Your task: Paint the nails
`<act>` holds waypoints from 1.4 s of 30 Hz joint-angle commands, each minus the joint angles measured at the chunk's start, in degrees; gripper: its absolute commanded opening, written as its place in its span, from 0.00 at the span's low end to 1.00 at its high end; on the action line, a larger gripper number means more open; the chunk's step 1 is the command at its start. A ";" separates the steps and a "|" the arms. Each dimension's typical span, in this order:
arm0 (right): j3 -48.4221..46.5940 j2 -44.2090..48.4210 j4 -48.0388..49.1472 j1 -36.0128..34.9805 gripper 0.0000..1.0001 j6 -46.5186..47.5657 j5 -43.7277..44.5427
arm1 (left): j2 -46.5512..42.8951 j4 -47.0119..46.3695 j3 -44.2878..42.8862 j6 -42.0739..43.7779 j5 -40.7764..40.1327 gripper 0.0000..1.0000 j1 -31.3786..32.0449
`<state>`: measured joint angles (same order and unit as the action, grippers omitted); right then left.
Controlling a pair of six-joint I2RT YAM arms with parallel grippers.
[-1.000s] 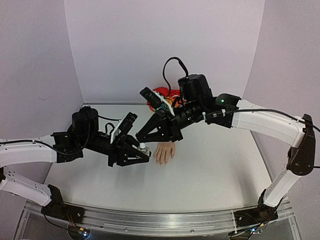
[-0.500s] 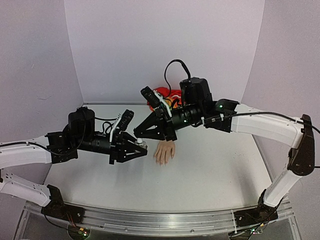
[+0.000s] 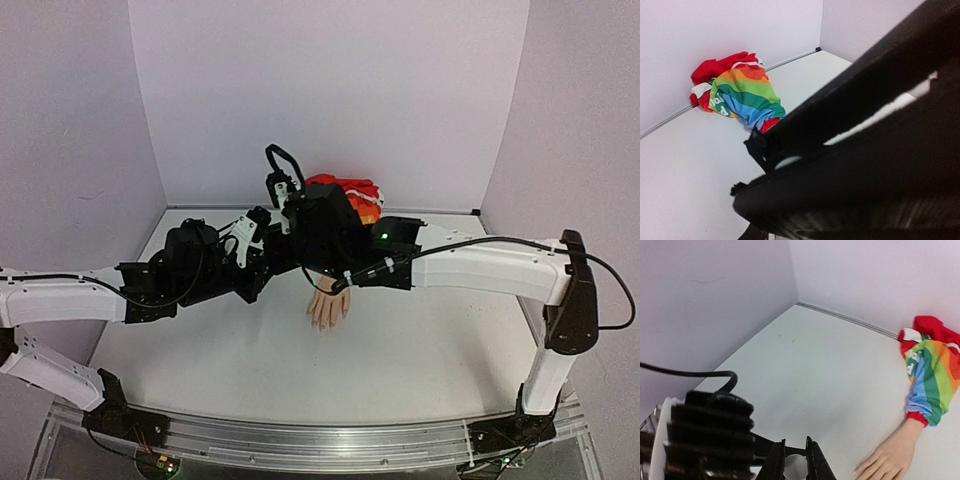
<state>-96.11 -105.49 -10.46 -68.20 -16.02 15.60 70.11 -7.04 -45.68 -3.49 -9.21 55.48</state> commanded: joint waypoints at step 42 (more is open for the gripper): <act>1.66 8.54 -5.45 11.44 0.43 20.04 -80.58 | -4.47 -8.36 -1.66 -7.40 62.57 0.00 -1.91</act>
<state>-91.50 -95.93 -17.53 -56.86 3.62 -60.72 65.20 -12.57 -43.92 -10.54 51.22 53.67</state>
